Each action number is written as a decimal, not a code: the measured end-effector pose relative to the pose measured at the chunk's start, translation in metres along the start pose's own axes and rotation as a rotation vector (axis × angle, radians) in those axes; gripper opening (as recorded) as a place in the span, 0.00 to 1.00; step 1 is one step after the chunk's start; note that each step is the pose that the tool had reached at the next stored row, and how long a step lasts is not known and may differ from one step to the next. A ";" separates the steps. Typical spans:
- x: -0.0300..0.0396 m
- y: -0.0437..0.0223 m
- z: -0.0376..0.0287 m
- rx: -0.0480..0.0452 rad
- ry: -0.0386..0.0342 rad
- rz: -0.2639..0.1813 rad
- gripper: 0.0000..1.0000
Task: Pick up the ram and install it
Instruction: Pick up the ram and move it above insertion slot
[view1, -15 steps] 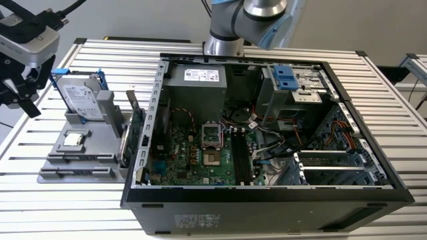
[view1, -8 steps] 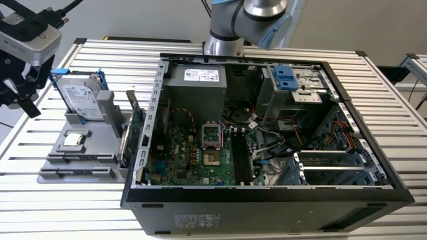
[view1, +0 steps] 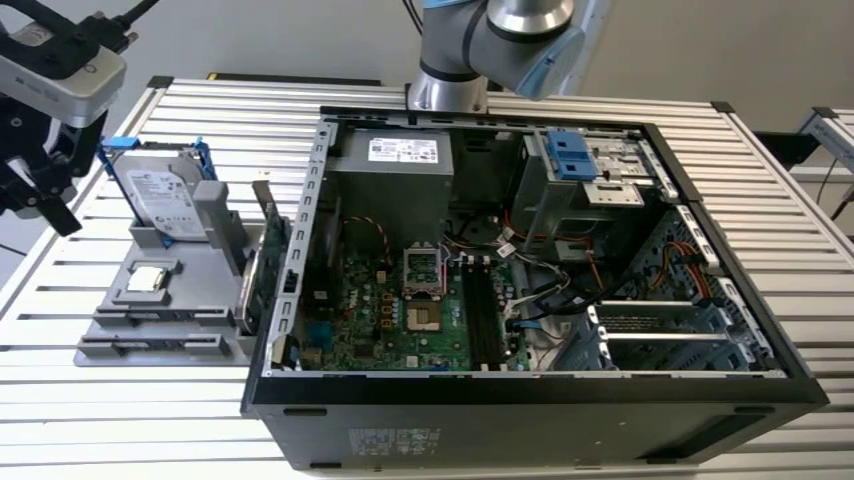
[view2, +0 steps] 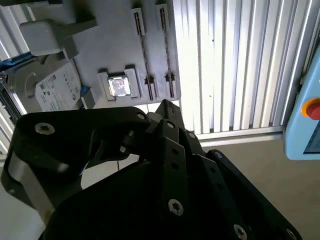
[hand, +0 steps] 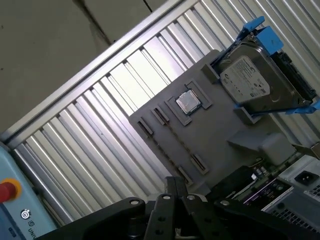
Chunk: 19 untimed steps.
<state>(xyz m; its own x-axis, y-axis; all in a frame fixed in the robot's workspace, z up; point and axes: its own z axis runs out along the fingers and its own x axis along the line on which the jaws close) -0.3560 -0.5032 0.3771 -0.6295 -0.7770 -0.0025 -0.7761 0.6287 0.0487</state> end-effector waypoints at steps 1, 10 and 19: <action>0.0000 0.0000 0.0000 -0.0001 0.0003 -0.007 0.00; 0.0000 0.0000 0.0000 -0.0002 0.0032 -0.065 0.00; 0.0000 0.0000 0.0000 -0.0004 0.0061 -0.123 0.00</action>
<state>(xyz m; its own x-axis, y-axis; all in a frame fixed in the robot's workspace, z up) -0.3560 -0.5032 0.3772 -0.5290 -0.8486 -0.0025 -0.8477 0.5283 0.0487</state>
